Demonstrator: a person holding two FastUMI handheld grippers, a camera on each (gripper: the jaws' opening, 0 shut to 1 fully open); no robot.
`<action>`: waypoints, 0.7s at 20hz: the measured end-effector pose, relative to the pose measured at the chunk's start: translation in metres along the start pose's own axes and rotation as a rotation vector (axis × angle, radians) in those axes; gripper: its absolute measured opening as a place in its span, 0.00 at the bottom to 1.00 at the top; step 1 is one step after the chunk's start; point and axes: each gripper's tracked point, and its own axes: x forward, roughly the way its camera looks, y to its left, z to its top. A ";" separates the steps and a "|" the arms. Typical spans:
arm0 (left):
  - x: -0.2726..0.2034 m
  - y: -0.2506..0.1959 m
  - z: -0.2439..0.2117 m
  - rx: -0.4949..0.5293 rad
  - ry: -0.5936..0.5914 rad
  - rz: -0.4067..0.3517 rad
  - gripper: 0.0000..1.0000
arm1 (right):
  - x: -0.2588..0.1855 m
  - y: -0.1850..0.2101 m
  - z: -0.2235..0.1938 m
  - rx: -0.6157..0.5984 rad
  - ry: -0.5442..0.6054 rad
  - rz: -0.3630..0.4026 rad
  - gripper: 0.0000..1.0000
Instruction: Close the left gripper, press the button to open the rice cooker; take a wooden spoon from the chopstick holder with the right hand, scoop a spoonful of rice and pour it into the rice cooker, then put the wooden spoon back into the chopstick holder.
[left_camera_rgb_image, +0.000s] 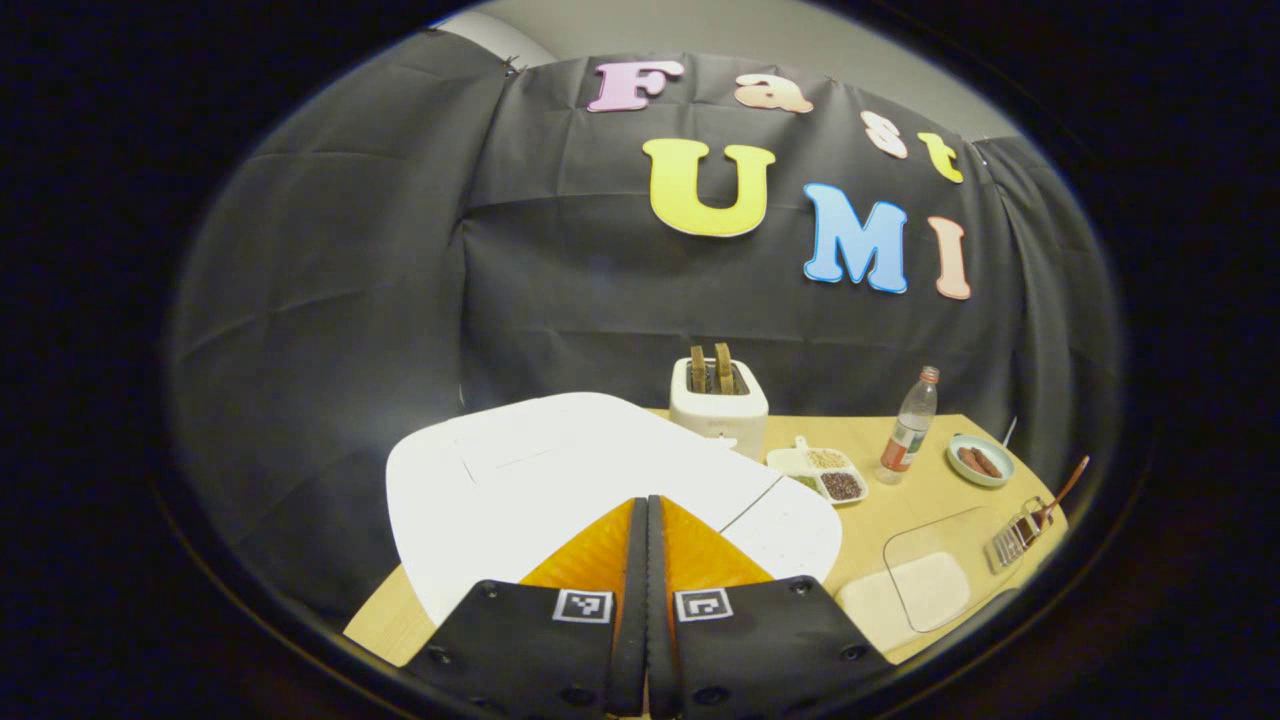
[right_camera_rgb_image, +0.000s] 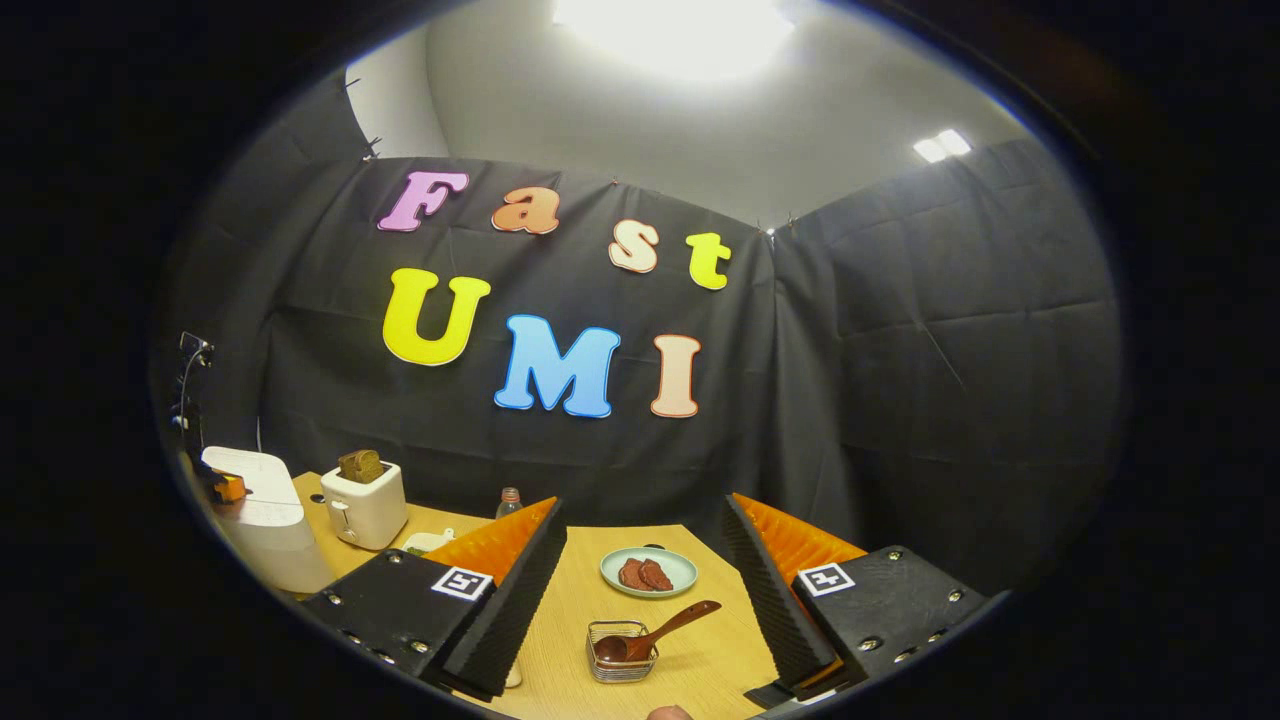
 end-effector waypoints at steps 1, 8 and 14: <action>0.000 -0.001 -0.003 0.008 0.009 0.000 0.09 | 0.001 0.002 0.001 -0.005 -0.001 0.004 0.95; -0.003 -0.001 -0.004 -0.036 0.000 0.021 0.09 | 0.004 0.009 0.003 0.005 -0.012 0.038 0.95; -0.018 0.006 0.051 0.007 -0.099 0.077 0.09 | 0.009 -0.007 0.006 0.015 -0.032 0.049 0.95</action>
